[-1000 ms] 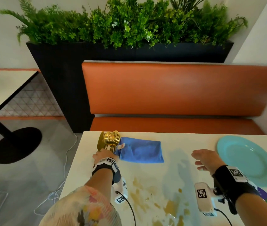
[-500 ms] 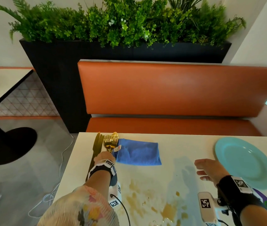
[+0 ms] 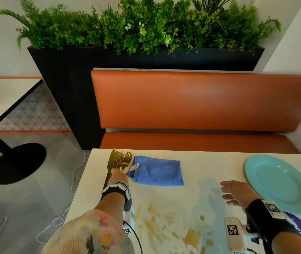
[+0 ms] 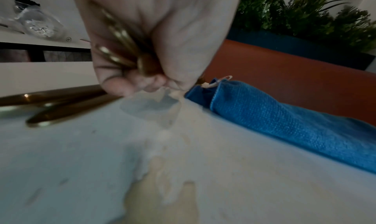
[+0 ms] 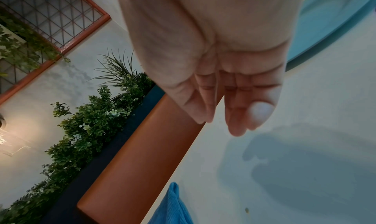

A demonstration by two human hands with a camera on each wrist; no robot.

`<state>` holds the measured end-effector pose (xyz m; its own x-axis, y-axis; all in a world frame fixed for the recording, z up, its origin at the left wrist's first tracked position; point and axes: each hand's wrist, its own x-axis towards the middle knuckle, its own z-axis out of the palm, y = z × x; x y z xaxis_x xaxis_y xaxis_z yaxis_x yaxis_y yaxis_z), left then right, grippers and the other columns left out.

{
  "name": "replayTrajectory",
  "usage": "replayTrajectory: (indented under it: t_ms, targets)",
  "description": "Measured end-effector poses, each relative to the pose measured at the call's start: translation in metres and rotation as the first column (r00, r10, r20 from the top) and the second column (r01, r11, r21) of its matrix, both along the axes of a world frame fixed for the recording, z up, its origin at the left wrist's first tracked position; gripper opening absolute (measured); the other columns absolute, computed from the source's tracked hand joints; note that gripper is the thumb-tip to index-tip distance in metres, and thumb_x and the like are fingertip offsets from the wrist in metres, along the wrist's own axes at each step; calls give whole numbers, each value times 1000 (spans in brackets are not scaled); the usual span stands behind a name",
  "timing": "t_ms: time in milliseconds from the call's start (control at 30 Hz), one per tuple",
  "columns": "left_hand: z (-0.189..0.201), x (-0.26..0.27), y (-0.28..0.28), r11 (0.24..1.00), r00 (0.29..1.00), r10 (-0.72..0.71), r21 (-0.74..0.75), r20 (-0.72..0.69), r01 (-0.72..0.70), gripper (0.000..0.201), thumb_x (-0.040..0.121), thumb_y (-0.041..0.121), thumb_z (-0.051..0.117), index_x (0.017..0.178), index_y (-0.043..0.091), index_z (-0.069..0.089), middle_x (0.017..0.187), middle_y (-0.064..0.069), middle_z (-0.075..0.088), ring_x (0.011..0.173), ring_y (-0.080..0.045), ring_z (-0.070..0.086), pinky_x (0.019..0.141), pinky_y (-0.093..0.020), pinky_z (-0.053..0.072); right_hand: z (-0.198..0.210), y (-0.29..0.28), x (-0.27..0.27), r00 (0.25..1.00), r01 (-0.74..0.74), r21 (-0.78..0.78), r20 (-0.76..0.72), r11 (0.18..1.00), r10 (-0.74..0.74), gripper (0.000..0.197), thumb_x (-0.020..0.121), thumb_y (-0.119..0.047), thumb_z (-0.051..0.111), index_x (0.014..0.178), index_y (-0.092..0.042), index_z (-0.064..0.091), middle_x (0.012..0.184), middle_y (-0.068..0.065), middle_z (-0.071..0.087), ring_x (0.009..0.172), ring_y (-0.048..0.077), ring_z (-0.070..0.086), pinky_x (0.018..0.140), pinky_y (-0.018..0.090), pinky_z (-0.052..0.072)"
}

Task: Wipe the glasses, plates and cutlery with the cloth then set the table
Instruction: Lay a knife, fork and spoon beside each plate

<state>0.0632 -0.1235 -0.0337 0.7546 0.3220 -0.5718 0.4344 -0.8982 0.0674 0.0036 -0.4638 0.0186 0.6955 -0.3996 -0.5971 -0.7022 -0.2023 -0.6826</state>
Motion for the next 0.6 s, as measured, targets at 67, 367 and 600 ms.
replayTrajectory:
  t_ms: [67, 367, 600]
  targets:
    - [13, -9, -1, 998, 999, -47, 30, -17, 47, 43, 101, 20, 34, 142, 8, 35, 141, -10, 45, 131, -25, 43, 99, -26, 36, -1, 0, -1, 1000, -6, 6, -7, 1000, 6, 17, 93, -10, 49, 103, -4, 61, 85, 8, 63, 72, 24, 58, 59, 30, 46]
    - [25, -16, 13, 851, 912, -368, 331, -180, 409, 39, 97, 25, 42, 135, 17, 46, 142, -3, 46, 133, -22, 41, 112, -34, 28, -11, -7, -2, 1000, -13, -7, -26, 1000, 13, 17, 89, -11, 56, 103, -2, 60, 90, 9, 64, 73, 24, 59, 60, 29, 46]
    - [30, -18, 17, 873, 946, -277, 366, -170, 322, 44, 96, 19, 47, 138, 10, 40, 146, -12, 39, 135, -27, 38, 115, -39, 29, -18, -9, -4, 999, -2, -2, -37, 1000, 2, 11, 89, -10, 55, 96, -4, 62, 88, 9, 64, 71, 24, 58, 59, 29, 46]
